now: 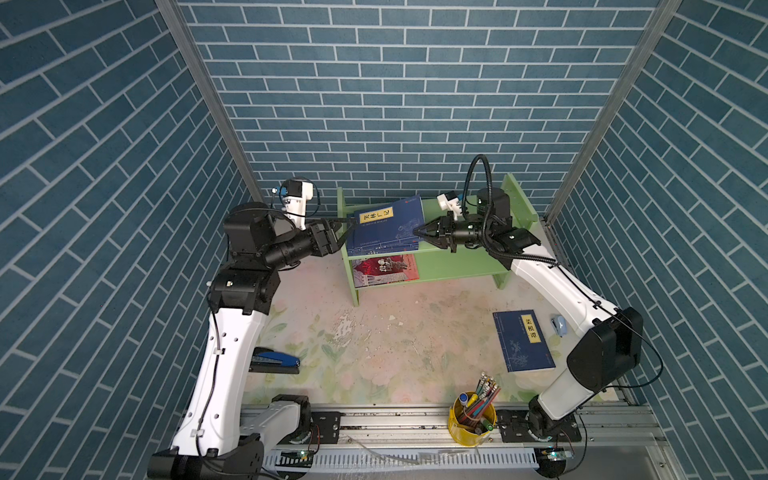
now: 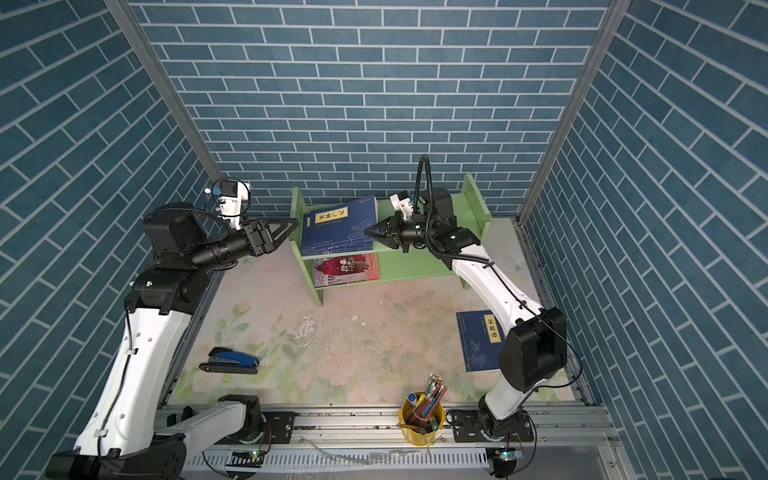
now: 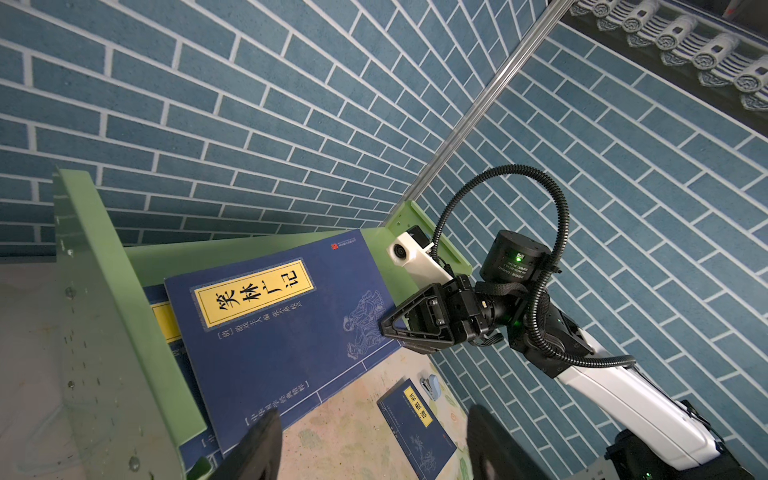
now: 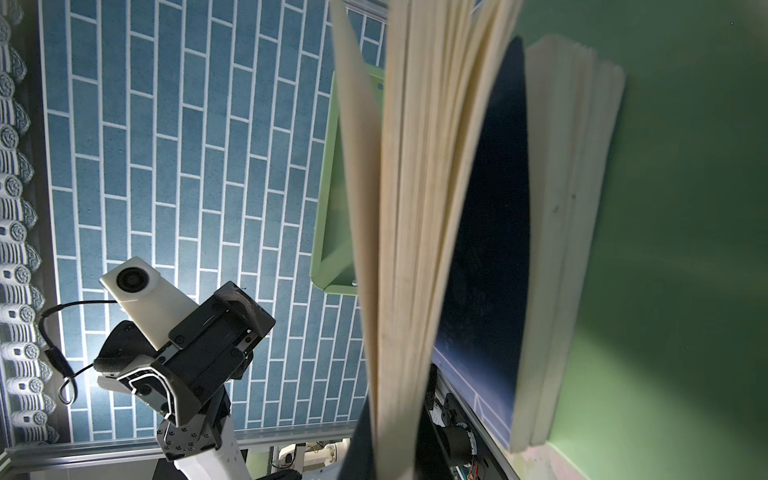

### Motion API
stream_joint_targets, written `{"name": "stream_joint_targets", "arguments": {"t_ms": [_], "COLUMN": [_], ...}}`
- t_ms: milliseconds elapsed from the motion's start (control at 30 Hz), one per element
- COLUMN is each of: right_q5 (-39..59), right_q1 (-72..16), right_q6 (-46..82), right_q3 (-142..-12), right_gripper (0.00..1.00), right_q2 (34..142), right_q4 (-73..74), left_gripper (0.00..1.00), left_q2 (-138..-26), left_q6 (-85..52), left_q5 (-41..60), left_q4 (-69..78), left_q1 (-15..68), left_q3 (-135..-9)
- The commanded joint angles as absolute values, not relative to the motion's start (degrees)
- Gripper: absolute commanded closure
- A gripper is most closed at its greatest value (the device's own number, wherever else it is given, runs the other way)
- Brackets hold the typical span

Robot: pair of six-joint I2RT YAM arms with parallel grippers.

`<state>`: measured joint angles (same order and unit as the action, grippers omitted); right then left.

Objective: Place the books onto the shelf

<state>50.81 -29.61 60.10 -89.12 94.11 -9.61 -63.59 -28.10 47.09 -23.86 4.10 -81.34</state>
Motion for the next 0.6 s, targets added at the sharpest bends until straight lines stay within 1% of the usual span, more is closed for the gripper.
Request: {"name": "stream_joint_targets", "arguments": {"t_ms": [0, 467, 567], "right_q5": [49.94, 48.9, 49.1], "right_q1": [-30.18, -30.85, -30.81], "right_q6": [57.93, 58.4, 60.27], "right_q3": [-91.78, -92.38, -91.4], "right_gripper": [1.0, 1.0, 1.0], "right_q2": [94.57, 95.54, 95.62], "right_q4": [-9.32, -8.92, -6.34], "left_gripper": [0.28, 0.28, 0.28], "left_q2": [-63.47, -63.27, -63.3], "left_q6": [-28.47, -28.3, -28.39], "left_q5": [48.18, 48.51, 48.47], "left_q4": [-22.06, -22.06, -21.91], "left_q1": [3.78, 3.79, 3.78], "left_q3": [-80.51, -80.07, -80.07]}}
